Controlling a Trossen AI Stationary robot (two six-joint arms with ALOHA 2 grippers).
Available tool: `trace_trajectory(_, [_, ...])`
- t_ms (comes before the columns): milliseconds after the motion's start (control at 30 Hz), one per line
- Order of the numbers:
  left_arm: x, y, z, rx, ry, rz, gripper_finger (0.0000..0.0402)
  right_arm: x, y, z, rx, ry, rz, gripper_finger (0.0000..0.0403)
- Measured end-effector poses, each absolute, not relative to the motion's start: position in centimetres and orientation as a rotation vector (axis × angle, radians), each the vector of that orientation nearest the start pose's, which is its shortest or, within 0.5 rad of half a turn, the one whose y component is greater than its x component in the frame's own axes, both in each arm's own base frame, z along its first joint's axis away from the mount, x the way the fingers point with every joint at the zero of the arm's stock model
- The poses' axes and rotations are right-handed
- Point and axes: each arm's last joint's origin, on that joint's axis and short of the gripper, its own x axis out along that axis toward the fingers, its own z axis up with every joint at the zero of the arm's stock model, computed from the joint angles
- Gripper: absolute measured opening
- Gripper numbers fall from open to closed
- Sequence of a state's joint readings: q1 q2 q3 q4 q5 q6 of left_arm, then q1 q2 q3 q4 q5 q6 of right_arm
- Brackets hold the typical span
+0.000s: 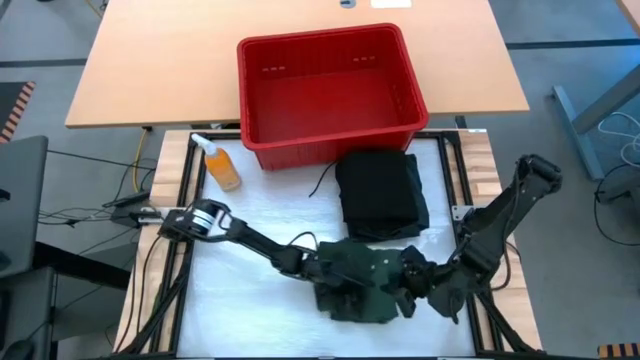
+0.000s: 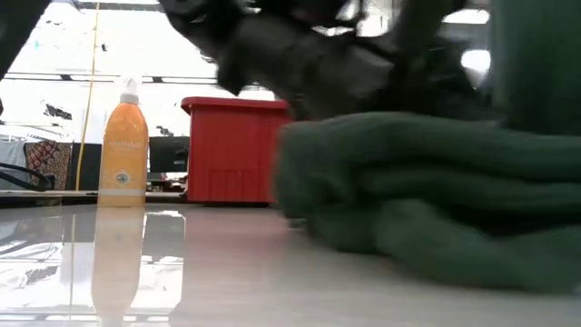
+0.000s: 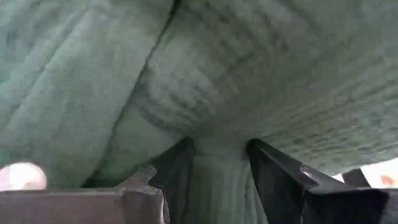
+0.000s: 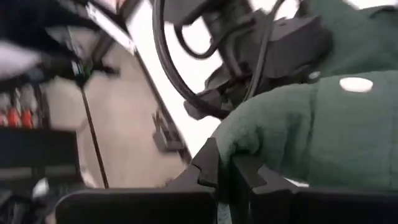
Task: Fold Laundry from Bin
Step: Fold the green polo shirt
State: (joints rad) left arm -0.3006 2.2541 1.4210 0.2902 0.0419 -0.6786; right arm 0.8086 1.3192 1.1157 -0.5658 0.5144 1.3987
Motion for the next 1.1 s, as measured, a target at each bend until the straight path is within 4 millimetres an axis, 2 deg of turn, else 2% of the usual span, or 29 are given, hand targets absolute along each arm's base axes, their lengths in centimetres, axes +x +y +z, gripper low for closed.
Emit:
trace_trajectory(67, [47.2,-14.4,12.3,-0.57,0.609,-0.2,0.0155,20.0,18.5,31.2,0.871,0.742,-0.157,0.0031])
trace_trajectory(167, [48.5,-14.5,12.9,-0.513,0.642,-0.219,0.0155,20.1,18.3,31.5,0.864,0.845,-0.166,0.0035])
trace_trajectory(367, [48.6,-14.3,14.0,-0.404,0.74,-0.184,0.0155,20.9,18.1,29.8,0.83,1.012,-0.224,0.0034])
trace_trajectory(500, [48.0,-13.9,15.9,-0.325,0.746,-0.132,0.0155,21.4,18.2,29.1,0.828,1.074,-0.217,0.0035])
trace_trajectory(633, [47.9,-13.9,17.8,-0.234,0.655,-0.093,0.0155,21.2,18.3,29.2,0.832,1.1,-0.202,0.0035])
trace_trajectory(733, [48.1,-14.8,18.6,-0.069,0.547,-0.13,0.0155,21.0,18.4,29.9,0.836,1.095,-0.185,0.0034])
trace_trajectory(833, [48.1,-15.2,18.7,0.111,0.49,-0.158,0.0155,20.8,18.4,30.7,0.84,1.091,-0.176,0.0036])
trace_trajectory(933, [48.3,-14.2,18.2,0.208,0.497,-0.161,0.0155,20.8,18.4,31.2,0.842,1.089,-0.174,0.0037])
trace_trajectory(1033, [48.7,-12.9,17.8,0.15,0.51,-0.162,0.0155,20.7,18.3,32.0,0.851,1.087,-0.174,0.0035])
trace_trajectory(1100, [49.6,-12.5,17.0,0.064,0.456,-0.192,0.0155,20.6,18.3,32.4,0.847,1.091,-0.178,0.0036])
